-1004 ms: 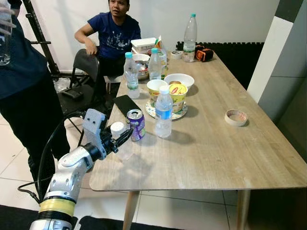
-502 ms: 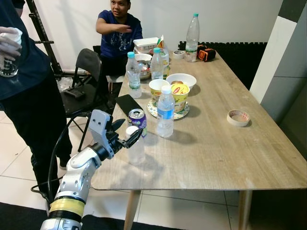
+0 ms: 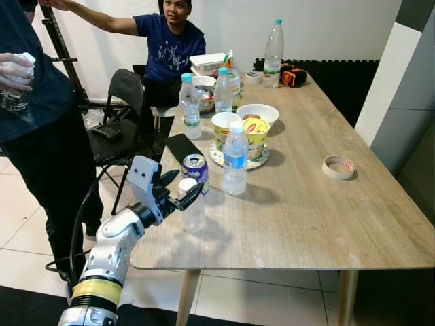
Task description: Restocking fridge
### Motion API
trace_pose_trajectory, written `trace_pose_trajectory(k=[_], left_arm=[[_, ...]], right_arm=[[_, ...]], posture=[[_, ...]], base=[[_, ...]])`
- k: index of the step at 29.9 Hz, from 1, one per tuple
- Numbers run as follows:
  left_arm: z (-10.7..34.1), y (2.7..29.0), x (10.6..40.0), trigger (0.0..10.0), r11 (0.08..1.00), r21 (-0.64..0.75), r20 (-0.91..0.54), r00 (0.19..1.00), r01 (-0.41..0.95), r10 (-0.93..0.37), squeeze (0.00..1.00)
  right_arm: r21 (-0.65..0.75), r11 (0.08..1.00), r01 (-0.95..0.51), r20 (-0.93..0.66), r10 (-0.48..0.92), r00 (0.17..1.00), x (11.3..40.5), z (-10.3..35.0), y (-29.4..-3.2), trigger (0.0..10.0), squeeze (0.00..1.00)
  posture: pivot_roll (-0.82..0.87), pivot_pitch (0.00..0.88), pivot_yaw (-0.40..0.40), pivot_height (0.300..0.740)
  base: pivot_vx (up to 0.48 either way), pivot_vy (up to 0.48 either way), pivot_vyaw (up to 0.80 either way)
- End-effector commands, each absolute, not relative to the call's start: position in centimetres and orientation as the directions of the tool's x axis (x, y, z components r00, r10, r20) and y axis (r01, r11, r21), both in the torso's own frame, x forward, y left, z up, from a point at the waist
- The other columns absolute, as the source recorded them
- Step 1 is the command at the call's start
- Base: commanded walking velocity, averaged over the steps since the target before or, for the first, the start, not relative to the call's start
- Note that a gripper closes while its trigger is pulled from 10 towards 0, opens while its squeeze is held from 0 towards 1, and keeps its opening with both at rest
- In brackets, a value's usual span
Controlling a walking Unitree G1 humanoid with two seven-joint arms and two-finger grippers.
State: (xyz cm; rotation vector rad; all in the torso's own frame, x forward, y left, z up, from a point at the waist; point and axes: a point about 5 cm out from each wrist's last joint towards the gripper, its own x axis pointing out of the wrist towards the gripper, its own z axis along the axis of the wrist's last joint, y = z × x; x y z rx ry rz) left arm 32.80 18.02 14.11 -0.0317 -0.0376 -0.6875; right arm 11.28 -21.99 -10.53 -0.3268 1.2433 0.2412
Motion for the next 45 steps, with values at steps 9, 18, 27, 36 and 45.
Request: trace_pose_trajectory(k=[9,18,27,36,45], left_arm=[[13.7,17.37,32.95,10.0,0.765,-0.024,0.03,0.765,0.644,-0.643,0.0],[13.96,17.2,32.99,0.0,0.756,-0.039,0.054,0.757,0.653,-0.651,0.0],[13.94,17.35,33.03,0.0,0.755,-0.042,0.05,0.756,0.654,-0.652,0.0],[13.92,17.39,33.02,0.0,0.752,-0.045,0.049,0.754,0.657,-0.655,0.0],[14.57,18.19,32.92,0.0,0.765,-0.075,0.105,0.767,0.64,-0.632,0.0]], right_arm=[[-0.112,0.932,-0.344,-0.953,-0.002,0.304,10.91,-10.64,-21.94,10.0,0.0],[-0.112,0.934,-0.34,-0.953,-0.004,0.304,10.81,-10.67,-21.92,10.0,0.0],[-0.112,0.934,-0.34,-0.953,-0.005,0.302,10.71,-10.69,-21.96,10.0,0.0],[-0.119,0.933,-0.34,-0.952,-0.009,0.307,10.94,-10.6,-22.13,10.0,0.0],[-0.118,0.931,-0.345,-0.951,-0.006,0.309,11.06,-10.56,-22.13,10.0,0.0]], posture=[[-0.07,0.01,0.031,0.74],[-0.08,0.009,0.032,0.74],[-0.08,0.011,0.033,0.74],[-0.08,0.004,0.033,0.74],[-0.07,0.0,0.025,0.74]], base=[[0.0,0.0,0.0],[0.0,0.0,0.0],[0.0,0.0,0.0],[0.0,0.0,0.0],[0.0,0.0,0.0]])
